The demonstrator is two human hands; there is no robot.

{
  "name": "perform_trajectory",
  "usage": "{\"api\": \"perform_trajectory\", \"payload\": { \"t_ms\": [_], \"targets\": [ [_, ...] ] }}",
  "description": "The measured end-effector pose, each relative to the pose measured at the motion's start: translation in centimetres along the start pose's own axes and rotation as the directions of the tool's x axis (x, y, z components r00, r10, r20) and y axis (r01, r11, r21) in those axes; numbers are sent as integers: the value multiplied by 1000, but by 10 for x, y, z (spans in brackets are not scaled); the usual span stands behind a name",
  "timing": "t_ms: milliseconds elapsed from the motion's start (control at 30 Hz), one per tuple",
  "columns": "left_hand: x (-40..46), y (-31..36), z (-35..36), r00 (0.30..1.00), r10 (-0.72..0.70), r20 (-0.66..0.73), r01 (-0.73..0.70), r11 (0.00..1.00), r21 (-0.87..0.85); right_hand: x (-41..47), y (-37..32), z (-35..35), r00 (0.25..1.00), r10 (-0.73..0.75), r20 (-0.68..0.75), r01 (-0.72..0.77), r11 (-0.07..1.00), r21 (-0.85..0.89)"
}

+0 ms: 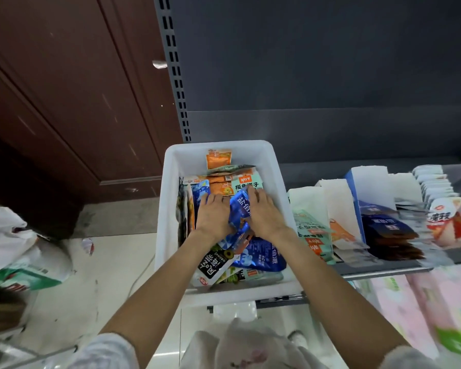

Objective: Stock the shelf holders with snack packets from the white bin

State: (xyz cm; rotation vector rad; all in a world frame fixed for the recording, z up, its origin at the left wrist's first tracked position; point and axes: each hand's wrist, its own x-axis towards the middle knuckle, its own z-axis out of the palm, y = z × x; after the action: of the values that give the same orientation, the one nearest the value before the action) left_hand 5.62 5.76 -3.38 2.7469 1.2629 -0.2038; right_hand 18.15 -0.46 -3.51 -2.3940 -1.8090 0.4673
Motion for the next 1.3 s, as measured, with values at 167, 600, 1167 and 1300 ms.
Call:
{"api": "perform_trajectory", "payload": {
  "t_ms": [167, 600, 1167, 1300],
  "targets": [
    [-16, -1, -3, 951, -26, -307, -120, 886, -447, -10, -2, -26, 992, 38, -124, -12, 979, 205],
    [-27, 90, -100, 989, 145, -11, -48, 255, -966, -130, 124, -125, 967, 243, -81, -4, 329, 944],
    [63, 252, -67, 801, 239, -549, -462, 830, -313, -178, 259, -134, 795, 327, -512, 121, 741, 661],
    [64, 245, -53, 862, 248, -442, -370, 904, -214, -159, 253, -121, 818, 202, -539, 69, 895, 440]
  ]
}}
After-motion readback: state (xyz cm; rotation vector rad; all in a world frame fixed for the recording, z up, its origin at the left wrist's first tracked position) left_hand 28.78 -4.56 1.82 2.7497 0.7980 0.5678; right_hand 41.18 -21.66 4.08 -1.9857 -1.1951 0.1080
